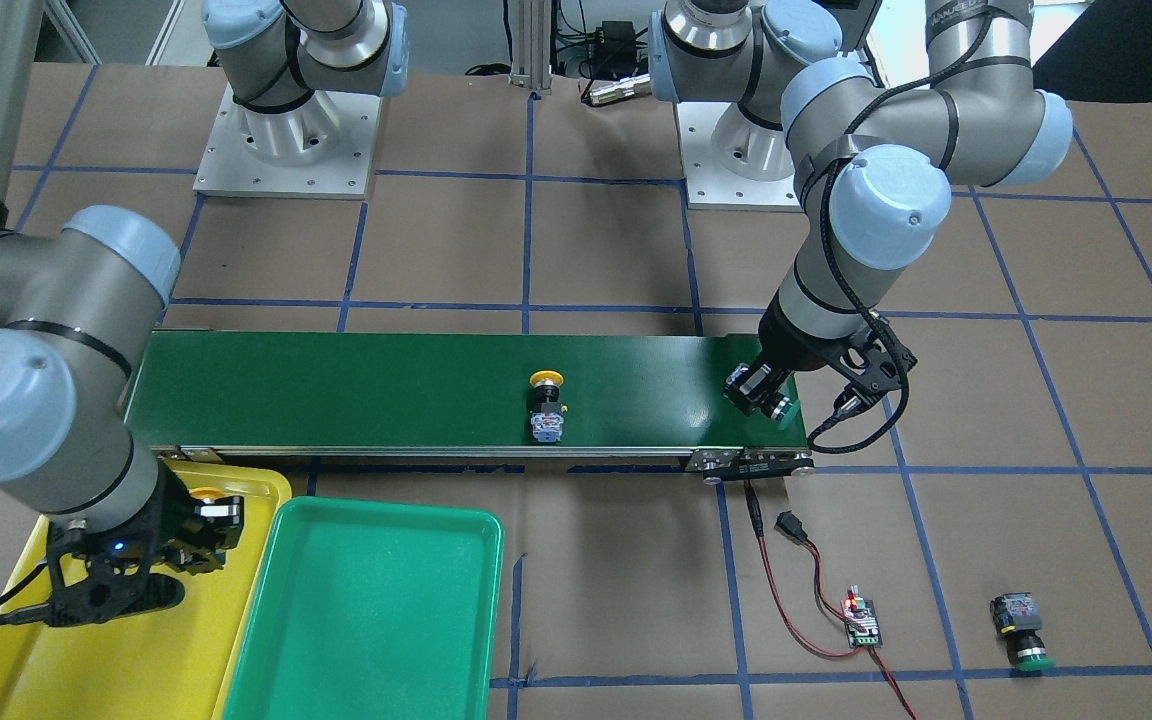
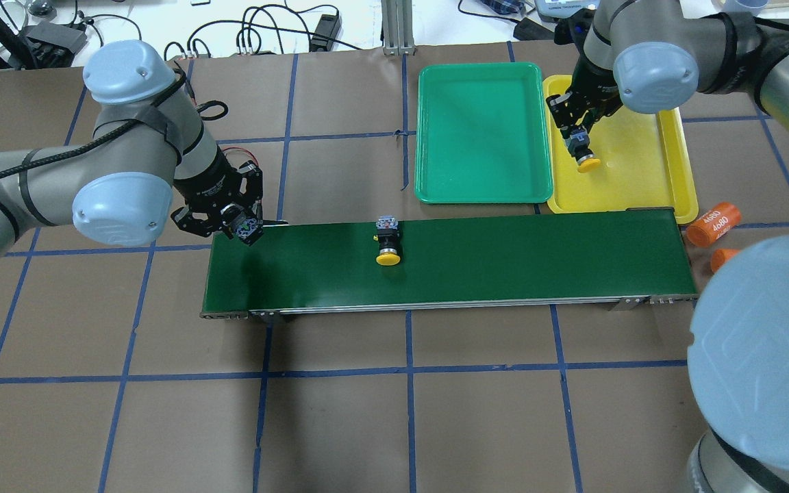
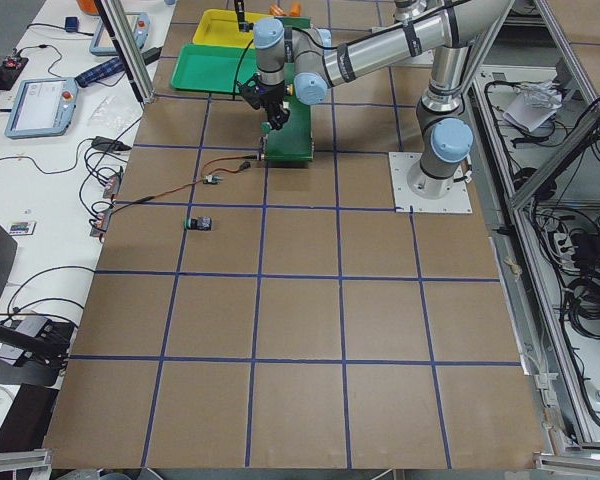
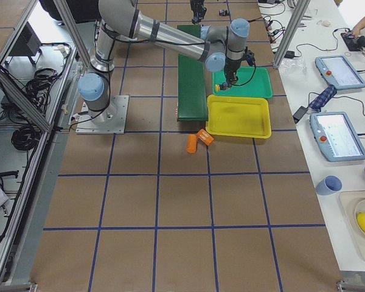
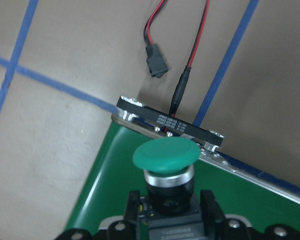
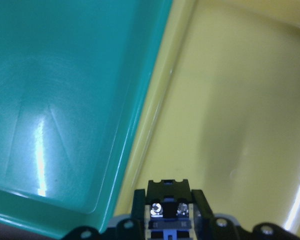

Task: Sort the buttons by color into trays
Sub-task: 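Drop yellow button in yellow tray with right while left places green button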

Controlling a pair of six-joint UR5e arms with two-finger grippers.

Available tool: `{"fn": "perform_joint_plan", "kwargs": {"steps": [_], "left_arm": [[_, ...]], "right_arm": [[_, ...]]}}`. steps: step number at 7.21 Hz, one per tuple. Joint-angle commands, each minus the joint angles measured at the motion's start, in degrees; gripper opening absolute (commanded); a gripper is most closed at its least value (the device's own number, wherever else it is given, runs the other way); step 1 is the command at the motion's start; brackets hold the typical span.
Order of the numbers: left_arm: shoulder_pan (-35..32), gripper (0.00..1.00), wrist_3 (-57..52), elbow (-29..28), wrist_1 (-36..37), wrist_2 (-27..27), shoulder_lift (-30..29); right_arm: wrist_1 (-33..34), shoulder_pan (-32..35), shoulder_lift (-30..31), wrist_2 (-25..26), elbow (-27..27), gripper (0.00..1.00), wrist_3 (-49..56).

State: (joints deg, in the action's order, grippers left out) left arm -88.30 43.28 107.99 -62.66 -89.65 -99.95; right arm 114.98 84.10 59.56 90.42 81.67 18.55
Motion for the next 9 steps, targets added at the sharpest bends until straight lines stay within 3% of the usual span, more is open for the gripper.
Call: {"fn": "perform_joint_plan", "kwargs": {"steps": [1, 2, 3, 5, 6, 7, 9], "left_arm": [[0.4, 0.00, 11.6, 5.1, 10.7, 0.0, -1.1], [0.5, 0.00, 15.1, 8.9, 17.2, -0.2, -1.6], [0.3, 0.00, 15.7, 10.2, 18.6, 0.1, 0.4], [0.2, 0.00, 15.8, 10.3, 15.6, 1.3, 1.3], [0.3, 0.71, 14.9, 10.4, 15.6, 0.6, 1.2], [0.2, 1.00, 15.2, 10.0, 15.7, 1.3, 1.3], [0.5, 1.00, 14.3, 8.9, 15.6, 0.6, 2.6]], "right_arm": [[-0.3, -2.1, -4.2, 0.1, -3.3, 0.80, 4.0], [-0.7, -2.1, -4.0, 0.7, -3.1, 0.87, 4.2], [-0.9, -2.2, -3.8, 0.6, -2.9, 1.00, 4.3], [-5.1, -1.9, -2.5, 0.4, -2.8, 1.00, 4.0], [-6.9, -1.5, -0.5, 0.2, -1.4, 1.00, 3.4], [-6.9, -1.4, 1.9, -0.1, 2.5, 1.00, 3.3], [-6.2, 0.8, 9.0, -0.3, 11.2, 1.00, -1.2]]}}
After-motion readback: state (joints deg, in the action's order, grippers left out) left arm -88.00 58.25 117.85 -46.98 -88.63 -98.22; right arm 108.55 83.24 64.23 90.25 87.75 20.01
